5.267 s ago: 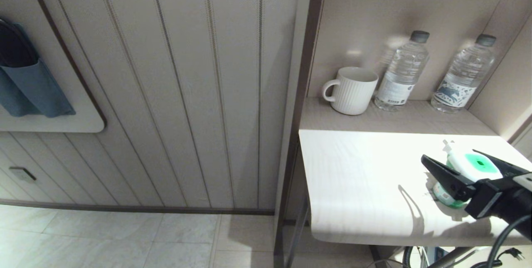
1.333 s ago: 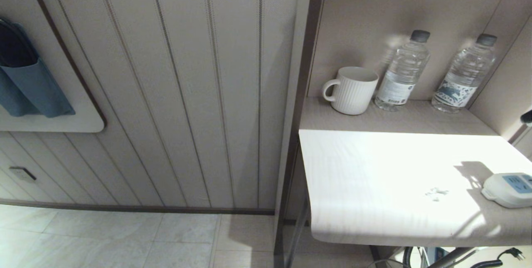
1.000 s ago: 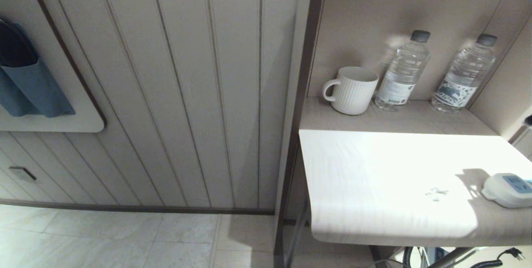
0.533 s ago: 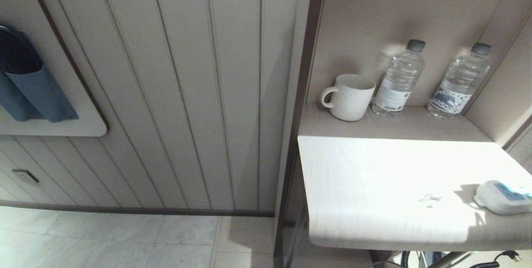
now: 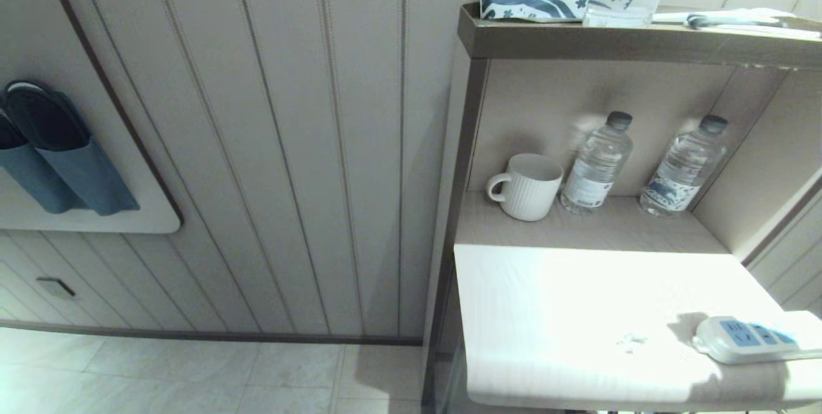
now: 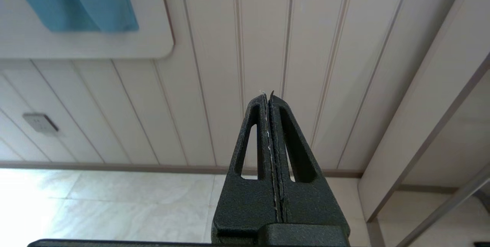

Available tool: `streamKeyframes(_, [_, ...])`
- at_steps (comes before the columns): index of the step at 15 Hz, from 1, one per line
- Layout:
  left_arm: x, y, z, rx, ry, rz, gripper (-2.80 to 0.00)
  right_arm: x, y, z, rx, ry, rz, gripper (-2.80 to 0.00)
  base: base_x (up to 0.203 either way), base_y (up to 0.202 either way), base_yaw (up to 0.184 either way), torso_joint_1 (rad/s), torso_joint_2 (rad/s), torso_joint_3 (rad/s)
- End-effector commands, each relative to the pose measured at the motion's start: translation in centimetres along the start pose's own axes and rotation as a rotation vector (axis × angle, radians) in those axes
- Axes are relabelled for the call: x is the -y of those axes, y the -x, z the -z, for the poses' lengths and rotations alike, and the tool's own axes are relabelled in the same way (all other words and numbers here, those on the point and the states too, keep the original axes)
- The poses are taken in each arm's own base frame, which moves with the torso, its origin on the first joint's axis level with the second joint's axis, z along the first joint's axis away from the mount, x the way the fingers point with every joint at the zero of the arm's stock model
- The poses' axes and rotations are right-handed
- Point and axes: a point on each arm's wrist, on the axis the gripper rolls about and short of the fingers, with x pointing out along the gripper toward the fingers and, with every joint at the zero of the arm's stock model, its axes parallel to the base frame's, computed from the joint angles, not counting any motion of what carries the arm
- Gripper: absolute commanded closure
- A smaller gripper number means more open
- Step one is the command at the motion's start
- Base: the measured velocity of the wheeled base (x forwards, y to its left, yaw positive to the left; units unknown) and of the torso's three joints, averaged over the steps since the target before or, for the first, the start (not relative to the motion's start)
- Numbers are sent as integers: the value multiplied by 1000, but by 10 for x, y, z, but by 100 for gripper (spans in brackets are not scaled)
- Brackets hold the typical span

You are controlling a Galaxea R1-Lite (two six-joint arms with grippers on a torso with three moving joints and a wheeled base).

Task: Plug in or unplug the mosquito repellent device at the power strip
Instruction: Insert the plug into the socket

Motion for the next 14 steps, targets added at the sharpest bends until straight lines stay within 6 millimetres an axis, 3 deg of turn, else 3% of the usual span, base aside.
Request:
streamKeyframes(1, [0,0,0,-1,0,0,0,4,-14,-5,-89,-8,-26,0,0,0,0,227,-501,-281])
streamKeyframes(5, [0,0,0,-1,0,0,0,6,-29,-7,-156,-26,-46,0,0,0,0,140,-304,-169])
streamKeyframes(14, [0,0,0,2,2,0,0,11,-81,-3,-240,-36,-60,0,0,0,0,6,-13,-6])
